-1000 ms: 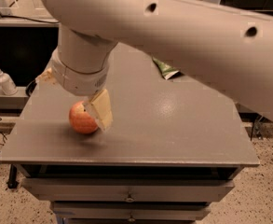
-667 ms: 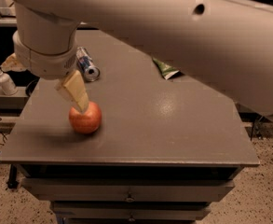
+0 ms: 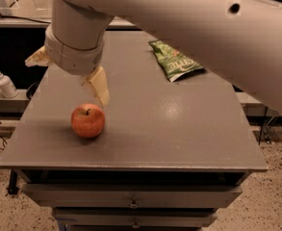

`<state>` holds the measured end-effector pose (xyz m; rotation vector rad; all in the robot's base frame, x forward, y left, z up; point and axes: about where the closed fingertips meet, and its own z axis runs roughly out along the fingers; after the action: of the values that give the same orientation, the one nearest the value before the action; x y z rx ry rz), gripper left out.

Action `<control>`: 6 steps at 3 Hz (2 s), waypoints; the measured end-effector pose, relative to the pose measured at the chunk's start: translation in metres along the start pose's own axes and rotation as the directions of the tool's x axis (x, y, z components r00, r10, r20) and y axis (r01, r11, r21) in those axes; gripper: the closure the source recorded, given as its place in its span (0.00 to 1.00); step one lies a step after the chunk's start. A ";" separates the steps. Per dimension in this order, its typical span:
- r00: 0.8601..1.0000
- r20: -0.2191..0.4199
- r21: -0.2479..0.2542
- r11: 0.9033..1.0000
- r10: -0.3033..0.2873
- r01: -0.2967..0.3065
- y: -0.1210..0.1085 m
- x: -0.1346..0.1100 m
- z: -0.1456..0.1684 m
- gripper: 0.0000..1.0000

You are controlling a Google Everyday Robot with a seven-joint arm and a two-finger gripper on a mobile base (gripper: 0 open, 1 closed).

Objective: Pick redbull can

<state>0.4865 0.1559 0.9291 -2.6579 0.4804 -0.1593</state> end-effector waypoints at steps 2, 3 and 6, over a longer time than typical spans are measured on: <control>0.999 -0.034 0.029 0.999 0.038 -0.037 0.037 0.097 -0.004 0.00; 0.998 -0.063 0.044 0.999 0.029 -0.026 0.025 0.132 0.003 0.00; 0.982 -0.190 0.128 0.991 -0.008 0.033 -0.051 0.192 0.032 0.00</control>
Offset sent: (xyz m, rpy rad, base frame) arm 0.1281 -0.1037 -0.0139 0.0363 -0.0389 -0.0976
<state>0.6878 0.1430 0.9298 -2.5315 0.4850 -0.4383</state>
